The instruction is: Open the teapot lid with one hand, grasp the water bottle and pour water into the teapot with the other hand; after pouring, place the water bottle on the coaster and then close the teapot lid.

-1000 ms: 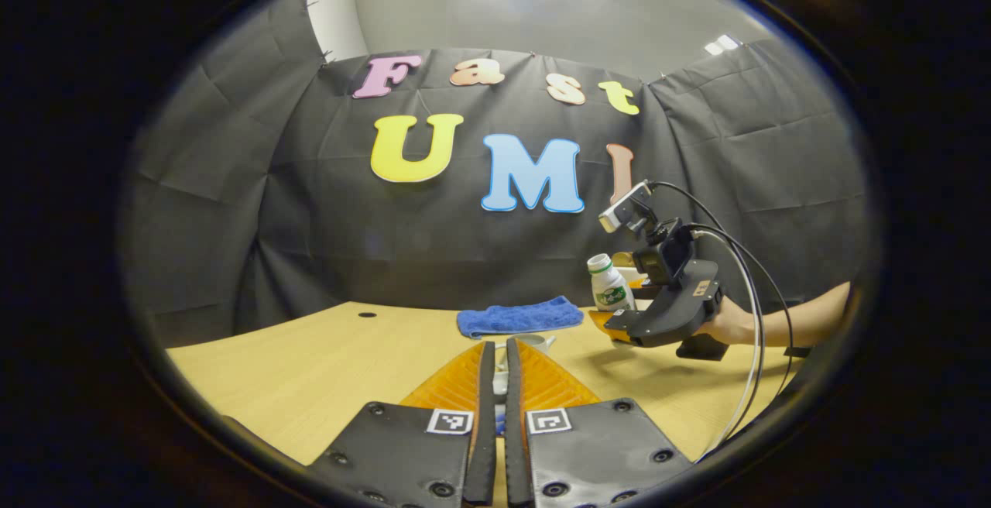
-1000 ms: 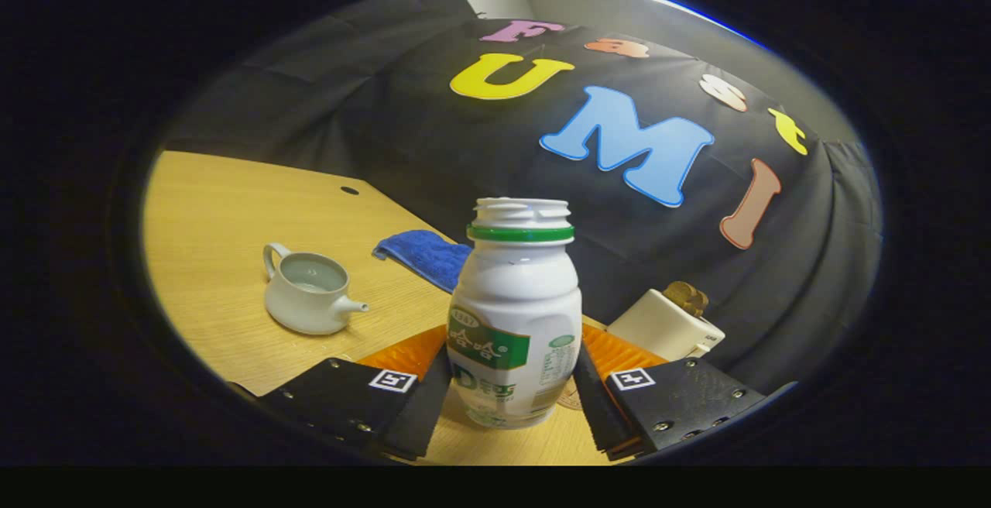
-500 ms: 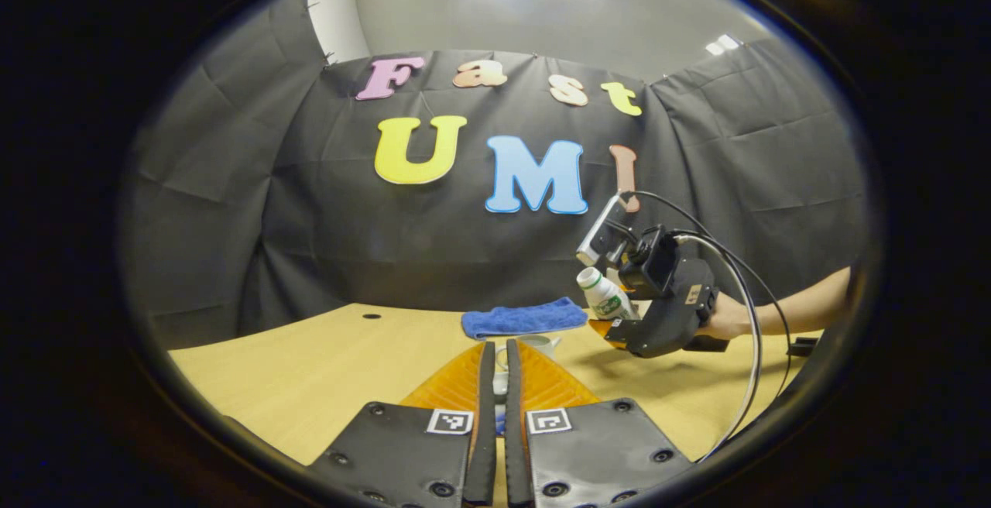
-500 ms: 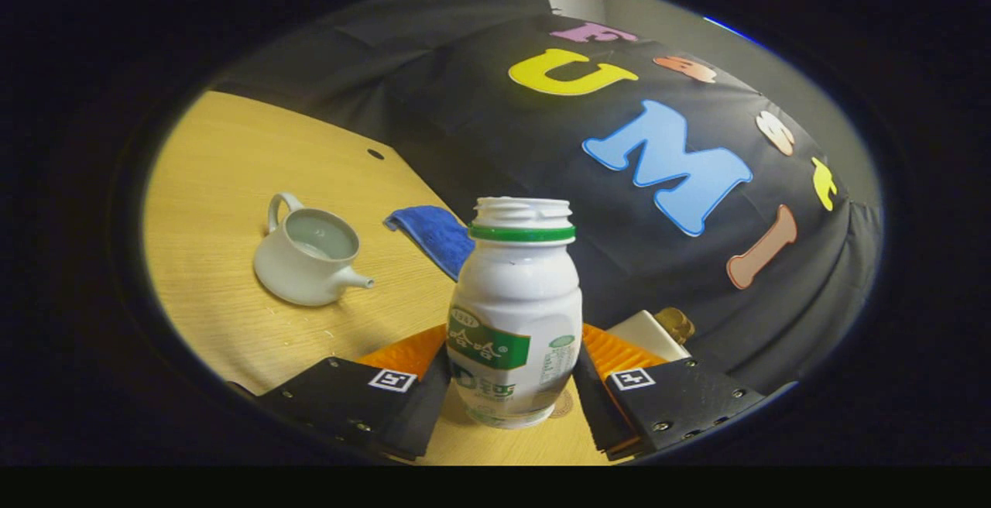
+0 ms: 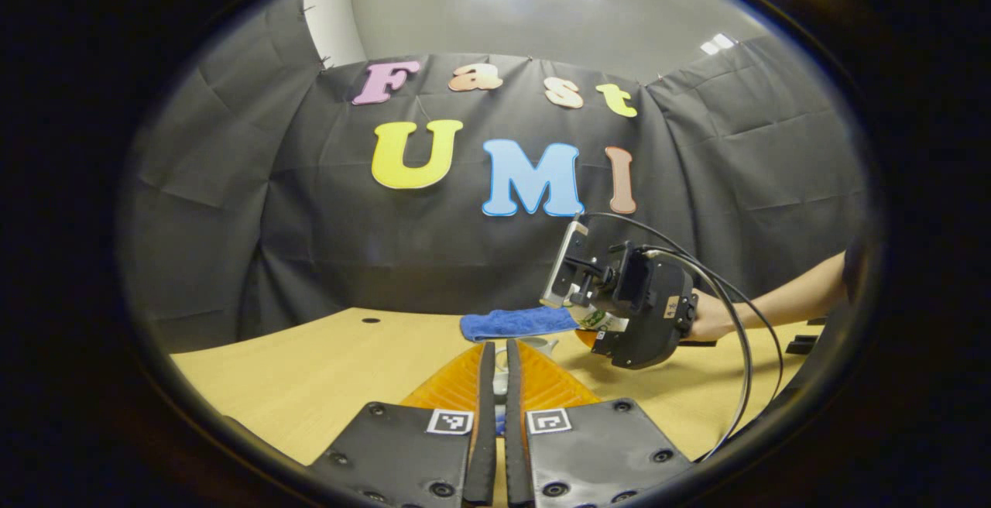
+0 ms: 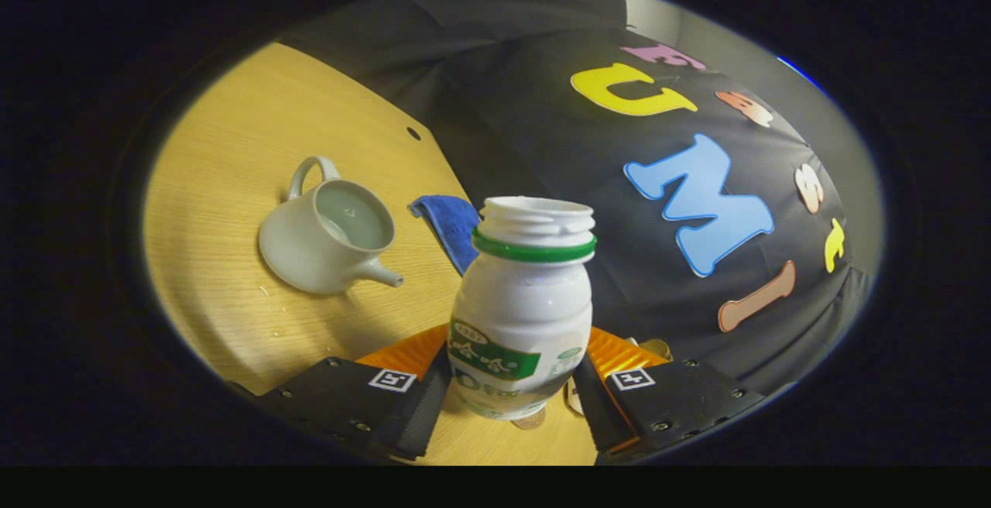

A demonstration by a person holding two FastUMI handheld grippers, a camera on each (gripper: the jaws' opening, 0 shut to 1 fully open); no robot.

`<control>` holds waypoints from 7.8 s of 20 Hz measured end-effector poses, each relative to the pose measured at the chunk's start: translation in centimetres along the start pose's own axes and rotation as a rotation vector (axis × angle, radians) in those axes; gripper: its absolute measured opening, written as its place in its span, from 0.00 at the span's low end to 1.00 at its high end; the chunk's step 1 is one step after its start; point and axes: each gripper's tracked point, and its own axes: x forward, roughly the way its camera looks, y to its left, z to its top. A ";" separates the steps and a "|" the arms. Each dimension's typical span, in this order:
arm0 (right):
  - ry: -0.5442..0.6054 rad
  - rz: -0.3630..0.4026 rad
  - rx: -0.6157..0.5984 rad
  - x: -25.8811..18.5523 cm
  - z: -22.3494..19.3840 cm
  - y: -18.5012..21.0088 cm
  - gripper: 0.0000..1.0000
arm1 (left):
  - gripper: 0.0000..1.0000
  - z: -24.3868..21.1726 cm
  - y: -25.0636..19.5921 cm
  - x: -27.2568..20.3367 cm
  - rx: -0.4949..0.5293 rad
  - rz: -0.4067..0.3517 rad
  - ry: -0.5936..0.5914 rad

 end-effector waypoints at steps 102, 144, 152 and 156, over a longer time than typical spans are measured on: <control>-0.115 -0.151 -0.975 3.4 7.1 -2.0 0.75 | 0.15 -1.7 4.3 0.1 -0.024 0.088 0.089; -0.098 -0.052 0.702 -5.5 -5.7 -11.7 0.71 | 0.15 -3.7 -4.4 25.7 -0.033 -0.175 0.210; -0.057 -0.081 0.760 -4.2 -9.2 -12.9 0.70 | 0.15 -7.9 -4.4 27.2 -0.010 -0.163 0.296; -0.034 -0.083 0.771 -3.2 -10.4 -12.6 0.70 | 0.15 -8.7 -4.7 27.0 0.016 -0.164 0.304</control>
